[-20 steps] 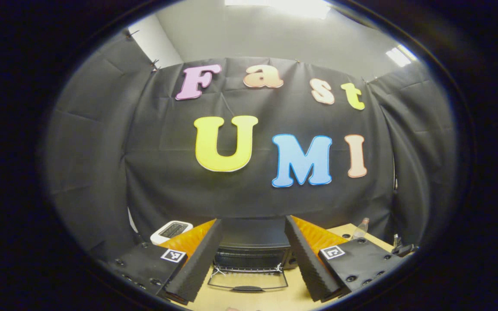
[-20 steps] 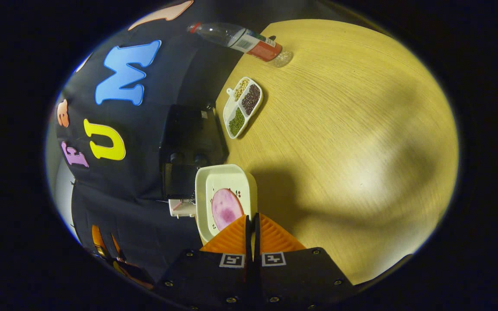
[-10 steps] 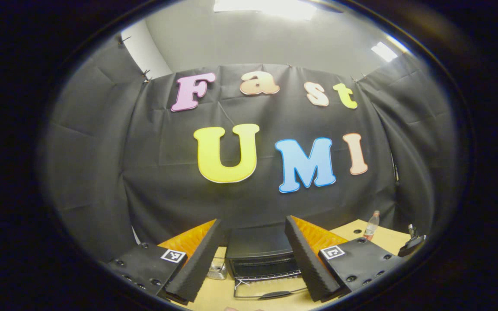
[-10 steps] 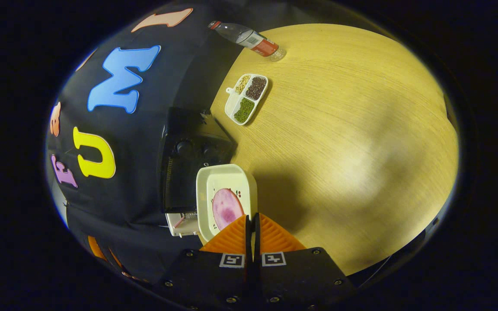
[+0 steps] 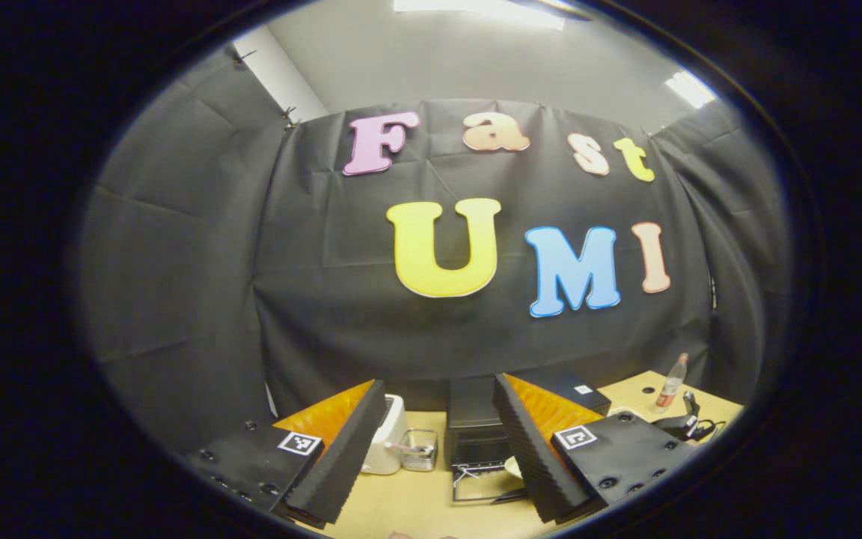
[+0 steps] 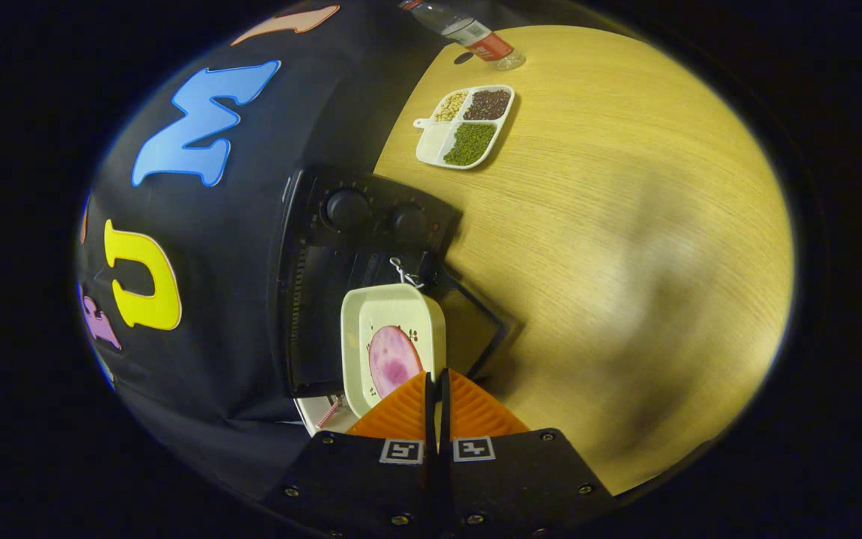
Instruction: Open the electric oven with the left hand, put the food in, and close the electric oven.
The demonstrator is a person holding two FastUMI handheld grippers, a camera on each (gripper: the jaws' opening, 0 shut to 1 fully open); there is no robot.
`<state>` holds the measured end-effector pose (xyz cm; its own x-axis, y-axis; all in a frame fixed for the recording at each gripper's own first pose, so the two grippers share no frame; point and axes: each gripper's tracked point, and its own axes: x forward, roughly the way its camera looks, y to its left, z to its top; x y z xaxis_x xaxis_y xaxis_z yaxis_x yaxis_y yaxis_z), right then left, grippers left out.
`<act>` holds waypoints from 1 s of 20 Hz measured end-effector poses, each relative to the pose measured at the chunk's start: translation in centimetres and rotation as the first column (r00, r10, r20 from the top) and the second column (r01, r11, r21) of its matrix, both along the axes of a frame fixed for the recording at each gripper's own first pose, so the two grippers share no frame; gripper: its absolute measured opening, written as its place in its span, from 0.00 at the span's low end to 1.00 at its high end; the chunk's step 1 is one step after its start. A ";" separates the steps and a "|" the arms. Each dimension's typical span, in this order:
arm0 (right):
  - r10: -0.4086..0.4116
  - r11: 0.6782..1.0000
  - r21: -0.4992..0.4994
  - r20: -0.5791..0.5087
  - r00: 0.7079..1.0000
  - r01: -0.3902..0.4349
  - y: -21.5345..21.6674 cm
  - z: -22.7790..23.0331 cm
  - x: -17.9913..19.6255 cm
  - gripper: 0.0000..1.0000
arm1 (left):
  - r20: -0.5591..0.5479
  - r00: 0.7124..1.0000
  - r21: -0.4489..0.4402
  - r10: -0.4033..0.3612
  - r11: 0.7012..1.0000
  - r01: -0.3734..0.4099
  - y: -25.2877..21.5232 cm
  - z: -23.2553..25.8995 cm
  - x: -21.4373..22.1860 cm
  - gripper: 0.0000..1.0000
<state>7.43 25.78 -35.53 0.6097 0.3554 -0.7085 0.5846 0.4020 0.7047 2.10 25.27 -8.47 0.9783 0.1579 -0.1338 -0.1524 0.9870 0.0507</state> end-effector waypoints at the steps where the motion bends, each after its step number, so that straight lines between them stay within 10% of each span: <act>1: -0.024 1.000 0.008 0.003 1.000 0.024 0.9 -0.1 1.2 0.00 | -0.007 1.000 0.002 0.016 1.000 -0.016 0.8 -0.3 -0.3 0.98; 11: -0.361 0.929 0.098 0.011 0.933 0.358 5.7 -1.8 10.9 0.00 | -0.065 0.985 0.020 0.159 0.987 -0.158 7.8 -1.9 -3.3 0.99; 20: -0.457 0.885 0.097 -0.008 0.889 0.456 8.3 -4.0 15.5 0.01 | -0.111 0.966 0.051 0.233 0.972 -0.229 11.1 -3.2 -5.2 0.98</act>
